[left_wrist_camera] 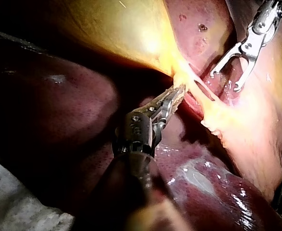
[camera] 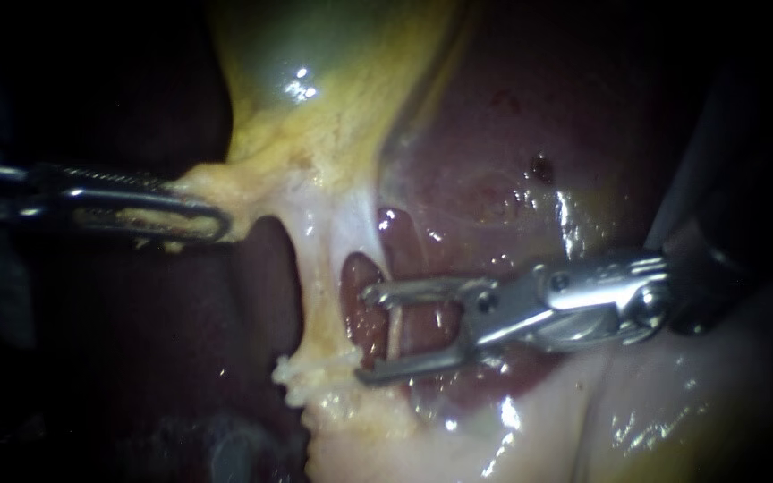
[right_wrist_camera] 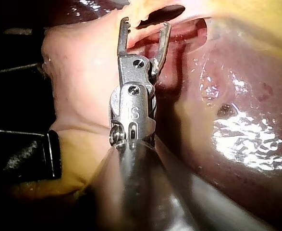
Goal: Going back second clip left tube
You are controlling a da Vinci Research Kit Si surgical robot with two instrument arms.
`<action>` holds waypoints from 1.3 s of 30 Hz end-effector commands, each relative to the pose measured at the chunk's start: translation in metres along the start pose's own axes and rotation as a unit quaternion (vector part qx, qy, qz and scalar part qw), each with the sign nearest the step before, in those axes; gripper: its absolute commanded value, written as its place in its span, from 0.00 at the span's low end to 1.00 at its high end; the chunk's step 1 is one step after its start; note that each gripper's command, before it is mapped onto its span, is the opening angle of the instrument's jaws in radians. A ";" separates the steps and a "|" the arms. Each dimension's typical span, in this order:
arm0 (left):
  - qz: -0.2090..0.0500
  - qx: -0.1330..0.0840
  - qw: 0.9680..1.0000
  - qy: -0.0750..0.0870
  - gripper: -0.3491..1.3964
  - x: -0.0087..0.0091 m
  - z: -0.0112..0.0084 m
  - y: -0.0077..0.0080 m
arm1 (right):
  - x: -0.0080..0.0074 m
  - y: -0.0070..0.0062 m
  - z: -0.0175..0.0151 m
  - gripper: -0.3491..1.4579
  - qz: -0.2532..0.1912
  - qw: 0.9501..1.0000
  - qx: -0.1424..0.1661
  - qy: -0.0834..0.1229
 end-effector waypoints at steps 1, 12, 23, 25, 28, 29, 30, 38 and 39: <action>0.000 0.000 1.000 0.000 0.00 0.0000 0.0000 0.0000 | 0.0002 0.0001 -0.0005 0.47 -0.003 1.000 -0.001 0.000; 0.000 0.000 1.000 0.000 0.00 0.0000 0.0000 0.0000 | 0.0022 0.0014 -0.0050 0.47 -0.014 1.000 -0.022 -0.004; -0.003 0.000 1.000 0.000 0.00 0.0000 0.0006 -0.0005 | 0.0023 0.0017 -0.0063 0.47 -0.021 1.000 -0.022 -0.004; 0.001 0.001 1.000 0.001 0.00 -0.0002 0.0010 -0.0008 | 0.0022 0.0016 -0.0064 0.47 -0.021 1.000 -0.021 -0.004; 0.005 0.002 1.000 0.001 0.00 -0.0005 0.0017 -0.0013 | 0.0022 0.0016 -0.0065 0.47 -0.021 1.000 -0.023 -0.004; 0.011 0.003 1.000 0.001 0.00 -0.0006 0.0020 -0.0014 | 0.0021 0.0016 -0.0065 0.47 -0.021 1.000 -0.023 -0.004; 0.015 0.004 1.000 0.001 0.00 -0.0006 0.0023 -0.0015 | 0.0021 0.0016 -0.0065 0.47 -0.021 1.000 -0.023 -0.004; 0.046 0.010 0.999 0.003 0.00 -0.0011 0.0063 -0.0021 | 0.0020 0.0016 -0.0066 0.47 -0.021 1.000 -0.022 -0.004; 0.049 0.010 0.999 0.003 0.00 -0.0011 0.0068 -0.0021 | 0.0020 0.0016 -0.0066 0.47 -0.021 1.000 -0.022 -0.004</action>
